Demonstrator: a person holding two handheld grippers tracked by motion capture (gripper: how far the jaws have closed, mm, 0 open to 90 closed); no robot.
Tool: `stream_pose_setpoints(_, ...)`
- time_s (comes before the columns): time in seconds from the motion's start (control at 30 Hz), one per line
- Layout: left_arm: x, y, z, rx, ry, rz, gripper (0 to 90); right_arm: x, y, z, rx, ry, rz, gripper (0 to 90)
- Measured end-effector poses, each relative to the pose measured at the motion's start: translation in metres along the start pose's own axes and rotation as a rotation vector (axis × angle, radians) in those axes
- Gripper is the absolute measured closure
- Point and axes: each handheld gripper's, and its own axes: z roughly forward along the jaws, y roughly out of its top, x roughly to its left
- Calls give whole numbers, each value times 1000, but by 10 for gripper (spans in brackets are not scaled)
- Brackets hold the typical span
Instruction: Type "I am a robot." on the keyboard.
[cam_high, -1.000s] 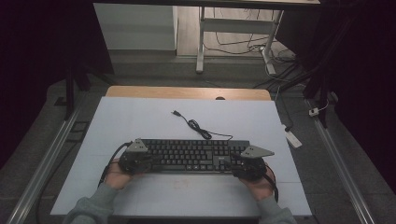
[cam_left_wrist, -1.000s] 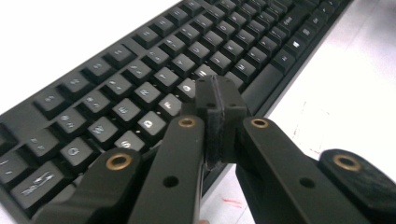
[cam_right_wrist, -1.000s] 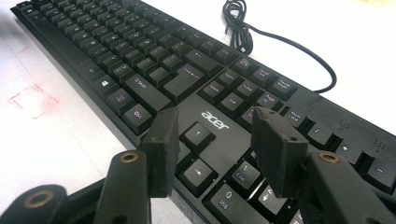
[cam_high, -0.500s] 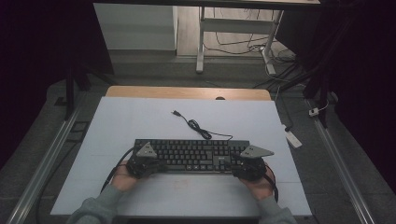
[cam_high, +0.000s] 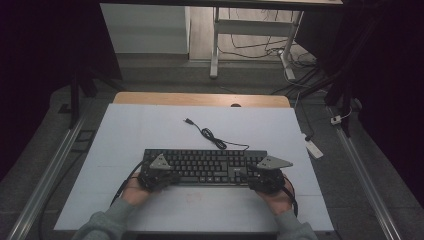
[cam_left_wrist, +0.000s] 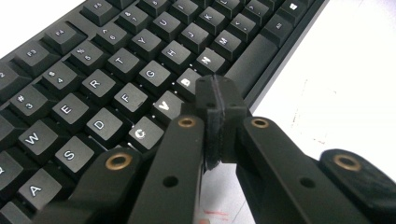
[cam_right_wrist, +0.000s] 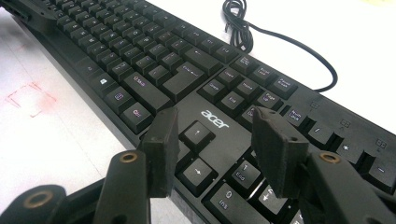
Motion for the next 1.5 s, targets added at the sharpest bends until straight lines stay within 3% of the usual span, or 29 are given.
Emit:
stream_pose_setpoints(0.2, 1, -1, 3, 11, 4, -3, 890, 0, 0, 1, 5, -2, -3, 514)
stream_pose_setpoints(0.27, 1, -2, 4, -2, -7, -12, 891, 0, 0, 1, 5, -2, -3, 514)
stream_pose_setpoints(0.47, 1, -1, 0, -19, 12, 2, 882, 0, 0, 1, 3, -2, 1, 513)
stream_pose_setpoints(0.67, 4, 0, -15, -115, 39, -42, 613, 0, 0, 0, 5, -1, 1, 511)
stream_pose_setpoints(0.83, 7, 0, -24, -150, 75, -66, 436, 0, 0, 0, 5, -2, 0, 510)
stream_pose_setpoints(1.13, 12, -1, -34, -180, 69, -97, 358, -1, -1, 0, 4, -4, 2, 509)
stream_pose_setpoints(1.5, 17, -2, -38, -187, 84, -117, 337, -1, -1, 1, 9, -4, -1, 508)
